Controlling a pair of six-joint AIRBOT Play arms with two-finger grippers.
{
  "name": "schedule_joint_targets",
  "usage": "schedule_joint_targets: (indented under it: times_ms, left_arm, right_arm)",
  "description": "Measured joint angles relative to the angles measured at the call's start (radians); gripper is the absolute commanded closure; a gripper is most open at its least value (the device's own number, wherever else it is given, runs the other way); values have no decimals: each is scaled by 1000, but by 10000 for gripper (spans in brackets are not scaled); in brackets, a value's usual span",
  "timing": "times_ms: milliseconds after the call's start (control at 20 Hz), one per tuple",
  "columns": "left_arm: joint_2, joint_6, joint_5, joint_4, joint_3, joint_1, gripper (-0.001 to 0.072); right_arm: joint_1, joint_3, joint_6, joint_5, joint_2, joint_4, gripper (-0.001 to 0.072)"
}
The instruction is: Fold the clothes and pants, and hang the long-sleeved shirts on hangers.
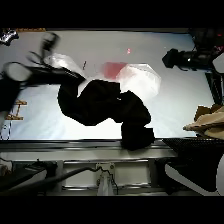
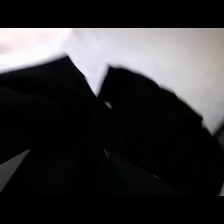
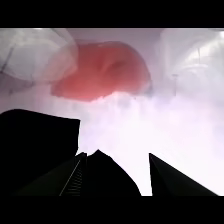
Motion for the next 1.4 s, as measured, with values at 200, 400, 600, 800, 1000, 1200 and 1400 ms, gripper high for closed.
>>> schedule_joint_targets:
  times_ms: [200, 400, 600, 800, 1000, 1200, 1400]
  left_arm:
    - [-166, 167, 26, -34, -11, -150, 220]
    - [-284, 220, 57, -45, -14, -234, 222]
    - [-347, 234, 47, -48, -14, -278, 637]
    - [-363, 196, 15, -48, -4, -275, 694]
    - [-257, 135, -58, -89, 35, -225, 695]
    - [-72, 116, -76, -139, 55, -197, 694]
    - [50, 102, -64, -160, 60, -192, 694]
  right_arm:
    - [0, -83, -1, 37, 8, -6, 234]
    - [0, -174, -1, 51, 63, 0, 234]
    - [0, -265, -1, 56, 138, 1, 235]
    - [0, -352, -6, 68, 188, 16, 444]
    - [1, -422, -17, 35, 190, 48, 341]
    - [45, -447, -77, -47, 141, 243, 197]
    - [179, -455, 46, -159, 70, 319, 195]
